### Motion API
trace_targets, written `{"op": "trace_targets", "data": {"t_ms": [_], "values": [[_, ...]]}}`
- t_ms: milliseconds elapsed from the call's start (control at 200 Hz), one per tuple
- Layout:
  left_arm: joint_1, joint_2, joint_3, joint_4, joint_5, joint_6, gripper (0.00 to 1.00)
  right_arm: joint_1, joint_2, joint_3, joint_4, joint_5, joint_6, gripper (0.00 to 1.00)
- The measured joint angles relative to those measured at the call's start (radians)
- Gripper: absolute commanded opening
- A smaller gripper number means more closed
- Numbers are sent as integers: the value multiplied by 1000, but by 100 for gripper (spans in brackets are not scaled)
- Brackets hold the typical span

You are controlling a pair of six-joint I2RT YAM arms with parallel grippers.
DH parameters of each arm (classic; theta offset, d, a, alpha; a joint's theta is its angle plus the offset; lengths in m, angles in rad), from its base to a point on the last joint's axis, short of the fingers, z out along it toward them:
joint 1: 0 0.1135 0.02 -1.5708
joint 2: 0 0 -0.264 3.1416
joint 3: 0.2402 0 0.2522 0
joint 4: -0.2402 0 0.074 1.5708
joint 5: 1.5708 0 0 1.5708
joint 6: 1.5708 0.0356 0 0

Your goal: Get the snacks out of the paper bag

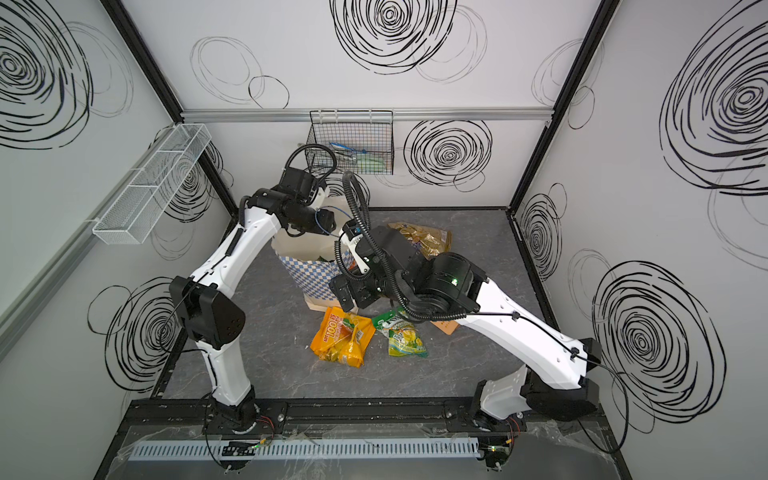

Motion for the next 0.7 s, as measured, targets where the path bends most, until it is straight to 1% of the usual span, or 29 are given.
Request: {"op": "trace_targets", "data": {"t_ms": [40,90,300,525,700], "values": [[-10,-9,-48,-1,11,3,100,0,0,-2,1,0,0,97],[-22,-15,-101,0,24,8,96,0,0,-2,2,0,0,97],[-43,-17,-294,26,51,16,96,-3,-14,-26,15,-1,0,97],[-41,-9,-344,87,54,24,96,-7,-21,-38,23,-1,0,97],[-39,32,-386,156,60,18,96,-10,-27,-45,25,-1,0,97]]}}
